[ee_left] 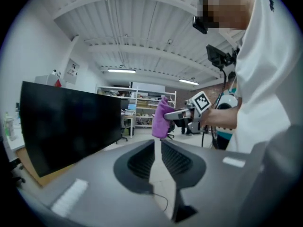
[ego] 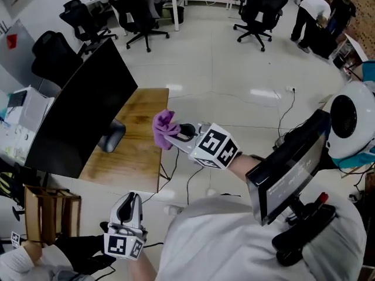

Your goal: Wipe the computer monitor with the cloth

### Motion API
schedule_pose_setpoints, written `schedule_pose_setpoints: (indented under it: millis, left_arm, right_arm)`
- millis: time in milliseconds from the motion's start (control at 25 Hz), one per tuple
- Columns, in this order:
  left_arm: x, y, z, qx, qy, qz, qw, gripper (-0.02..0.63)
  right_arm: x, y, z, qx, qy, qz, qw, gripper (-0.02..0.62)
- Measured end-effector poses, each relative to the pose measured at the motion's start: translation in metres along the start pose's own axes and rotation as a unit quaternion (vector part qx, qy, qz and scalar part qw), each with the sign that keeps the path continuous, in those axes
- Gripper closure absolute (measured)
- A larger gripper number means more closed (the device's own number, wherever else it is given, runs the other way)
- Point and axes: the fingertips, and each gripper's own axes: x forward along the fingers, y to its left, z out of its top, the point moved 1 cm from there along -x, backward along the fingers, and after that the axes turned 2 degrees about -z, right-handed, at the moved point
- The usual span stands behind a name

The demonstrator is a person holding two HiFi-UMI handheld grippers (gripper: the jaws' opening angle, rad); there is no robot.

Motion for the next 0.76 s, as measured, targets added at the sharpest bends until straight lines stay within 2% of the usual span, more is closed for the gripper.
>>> schedule_pose_setpoints:
  millis: [320,760]
  left_arm:
    - [0.05,-0.075,-0.004,0.008,0.017,-0.019,0.9997,0.541]
    - [0.057,-0.102,-0.009,0.009,0.025,-0.013,0.9996,0.541]
  right_arm:
    - [-0.07,-0.042,-0.043,0.016,0.003,-0.014,1.0,0.543]
    - [-0.099,-0.052,-0.053,0.014,0.0,-0.015,1.0,0.543]
